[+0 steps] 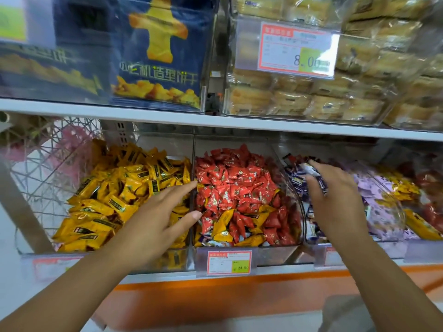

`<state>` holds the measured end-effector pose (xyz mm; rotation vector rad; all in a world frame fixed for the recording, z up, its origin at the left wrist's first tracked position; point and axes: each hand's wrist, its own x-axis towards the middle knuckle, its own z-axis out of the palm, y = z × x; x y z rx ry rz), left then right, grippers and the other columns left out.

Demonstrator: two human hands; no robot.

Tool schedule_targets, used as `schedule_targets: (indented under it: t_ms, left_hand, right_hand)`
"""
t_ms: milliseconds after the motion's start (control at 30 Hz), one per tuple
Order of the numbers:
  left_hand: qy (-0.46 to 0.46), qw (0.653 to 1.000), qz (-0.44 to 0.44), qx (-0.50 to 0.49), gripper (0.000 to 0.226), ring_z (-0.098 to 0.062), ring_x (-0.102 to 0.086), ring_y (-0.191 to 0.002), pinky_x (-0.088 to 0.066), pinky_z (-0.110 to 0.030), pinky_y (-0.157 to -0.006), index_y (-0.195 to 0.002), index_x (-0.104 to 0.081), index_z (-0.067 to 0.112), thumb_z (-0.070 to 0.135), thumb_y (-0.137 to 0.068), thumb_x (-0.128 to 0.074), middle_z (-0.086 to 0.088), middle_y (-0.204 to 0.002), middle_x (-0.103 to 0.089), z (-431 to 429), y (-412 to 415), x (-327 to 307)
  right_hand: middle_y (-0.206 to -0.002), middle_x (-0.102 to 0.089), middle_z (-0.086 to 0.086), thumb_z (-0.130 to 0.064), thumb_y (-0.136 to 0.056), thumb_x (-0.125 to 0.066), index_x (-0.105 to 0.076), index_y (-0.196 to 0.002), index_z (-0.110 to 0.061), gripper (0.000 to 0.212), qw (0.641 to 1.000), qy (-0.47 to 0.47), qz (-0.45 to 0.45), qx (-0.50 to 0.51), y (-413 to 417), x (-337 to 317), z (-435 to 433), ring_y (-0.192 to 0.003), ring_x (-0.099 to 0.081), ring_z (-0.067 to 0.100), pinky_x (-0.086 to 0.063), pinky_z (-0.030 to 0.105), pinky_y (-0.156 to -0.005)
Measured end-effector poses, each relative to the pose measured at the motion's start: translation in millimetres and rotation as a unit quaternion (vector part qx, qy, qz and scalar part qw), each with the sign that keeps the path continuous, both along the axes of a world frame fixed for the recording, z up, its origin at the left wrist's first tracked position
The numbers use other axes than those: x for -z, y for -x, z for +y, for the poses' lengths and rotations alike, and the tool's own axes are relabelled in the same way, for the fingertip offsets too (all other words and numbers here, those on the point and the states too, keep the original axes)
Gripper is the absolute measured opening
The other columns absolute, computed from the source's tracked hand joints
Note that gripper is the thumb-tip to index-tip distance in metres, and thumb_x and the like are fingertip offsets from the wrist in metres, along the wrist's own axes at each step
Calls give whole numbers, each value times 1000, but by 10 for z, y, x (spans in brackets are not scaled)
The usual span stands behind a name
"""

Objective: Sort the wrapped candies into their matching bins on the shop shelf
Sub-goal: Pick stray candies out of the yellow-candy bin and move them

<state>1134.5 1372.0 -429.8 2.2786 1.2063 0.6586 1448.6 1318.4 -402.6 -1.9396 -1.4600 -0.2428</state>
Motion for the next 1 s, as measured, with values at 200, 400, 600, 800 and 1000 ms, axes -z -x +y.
schedule_targets:
  t_ms: [200, 400, 600, 800, 1000]
  left_hand:
    - [-81, 993, 48, -77, 72, 2, -15, -139, -15, -24, -112, -143, -43, 32, 75, -86, -31, 14, -148, -37, 304, 341, 94]
    - [-69, 986, 117, -91, 81, -13, -15, -147, -18, -37, -118, -139, -50, 31, 76, -74, -32, 8, -153, -36, 533, 588, 192]
    - [-99, 987, 89, -86, 58, -2, -22, -141, -13, -28, -111, -133, -54, 41, 54, -78, -40, 21, -146, -41, 645, 381, 66]
    - [-72, 964, 250, 46, 65, -9, -20, -143, -5, -37, -114, -137, -42, 42, 62, -78, -60, 16, -146, -42, 738, 90, 131]
    - [-70, 980, 188, 0, 37, -6, -37, -132, -14, -31, -107, -109, -57, 40, 52, -77, -71, 19, -129, -54, 940, 373, 87]
  right_hand:
    - [-146, -42, -4, -52, -98, -33, -43, -143, -26, 53, 988, 52, -35, -141, 705, 18, -24, -143, -22, 15, -16, 30, -115]
    - [-158, -6, -20, -75, -87, -13, -5, -147, -52, 65, 935, 161, -75, -307, 1442, 340, 209, -144, 16, 0, 2, 31, -120]
    - [-149, -34, -14, -66, -89, -27, -18, -141, -54, 54, 944, 139, -60, -294, 1504, 426, 279, -145, -9, 7, -7, 31, -117]
    - [-130, -55, -9, -58, -89, -43, -42, -137, -40, 52, 952, 87, -63, -285, 1469, 497, 281, -134, -35, 14, -32, 41, -109]
    - [-127, -55, -16, -61, -87, -44, -41, -136, -44, 52, 951, 79, -48, -294, 1456, 464, 267, -135, -34, 10, -35, 48, -108]
